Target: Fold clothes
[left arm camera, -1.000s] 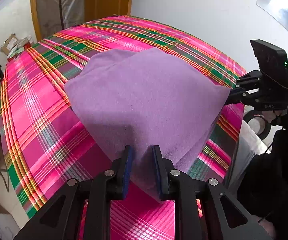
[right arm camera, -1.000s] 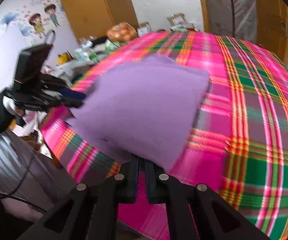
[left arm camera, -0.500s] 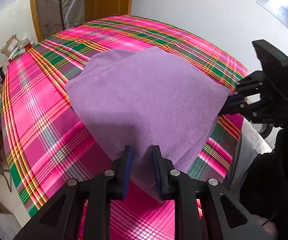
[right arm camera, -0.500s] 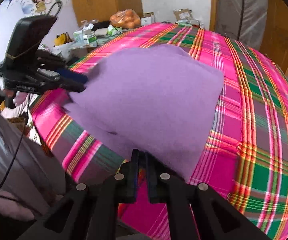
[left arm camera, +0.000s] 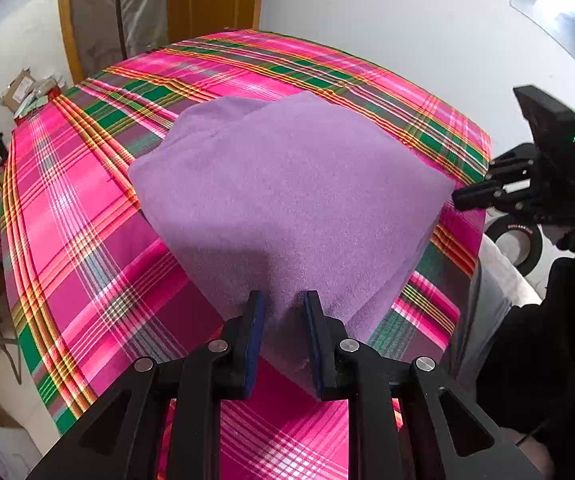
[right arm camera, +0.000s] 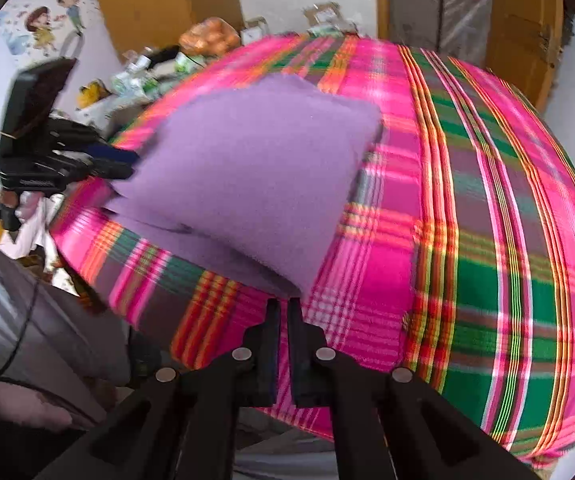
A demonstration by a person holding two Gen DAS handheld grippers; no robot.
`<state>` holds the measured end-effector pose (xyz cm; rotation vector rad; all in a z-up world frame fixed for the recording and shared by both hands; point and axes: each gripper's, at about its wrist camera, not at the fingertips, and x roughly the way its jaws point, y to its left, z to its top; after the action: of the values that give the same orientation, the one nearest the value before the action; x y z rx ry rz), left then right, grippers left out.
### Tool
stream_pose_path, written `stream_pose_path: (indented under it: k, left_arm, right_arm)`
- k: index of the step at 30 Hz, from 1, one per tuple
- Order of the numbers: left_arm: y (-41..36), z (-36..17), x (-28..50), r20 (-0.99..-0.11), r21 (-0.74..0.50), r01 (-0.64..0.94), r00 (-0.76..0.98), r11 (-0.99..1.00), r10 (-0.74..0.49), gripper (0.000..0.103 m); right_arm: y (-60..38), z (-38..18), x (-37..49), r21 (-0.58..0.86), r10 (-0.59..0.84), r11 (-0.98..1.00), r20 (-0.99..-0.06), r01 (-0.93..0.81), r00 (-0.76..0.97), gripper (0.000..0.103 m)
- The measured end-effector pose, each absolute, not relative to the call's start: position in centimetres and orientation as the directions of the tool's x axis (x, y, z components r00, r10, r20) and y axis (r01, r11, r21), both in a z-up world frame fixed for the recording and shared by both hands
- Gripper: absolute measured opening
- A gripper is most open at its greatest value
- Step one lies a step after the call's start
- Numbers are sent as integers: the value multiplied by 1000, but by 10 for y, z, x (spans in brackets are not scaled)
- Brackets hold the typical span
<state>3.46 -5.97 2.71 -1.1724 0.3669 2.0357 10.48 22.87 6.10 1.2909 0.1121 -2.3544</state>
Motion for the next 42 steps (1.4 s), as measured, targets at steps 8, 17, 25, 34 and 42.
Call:
stream_pose_path:
  k: [8,17,25,34,42]
  left_arm:
    - [-57,27,43,-841,-114,-744,-281,-658,463,21]
    - [-64,33,48,-826,-148,-745,-268,-651,495,22]
    - [-68,30,39,-829,-180,-716,-259,-675,495,22]
    - [-62,20,0,-822,-256,-622,-262,-740,505,21]
    - [-68,38,-27,-773,-296,-558,-338,-775,538,22]
  right_arm:
    - [209,79,83,212,-473,-852,-703,478,-532,3]
    - [223,65,70,272,-484,-858,-712,435,-509,3]
    - [220,61,57,300,-502,-852,-705,430,-501,4]
    - [209,61,24,335,-520,-845,-695,416,-497,11]
    - [210,72,-4,338,-512,-855,-671,392,-536,11]
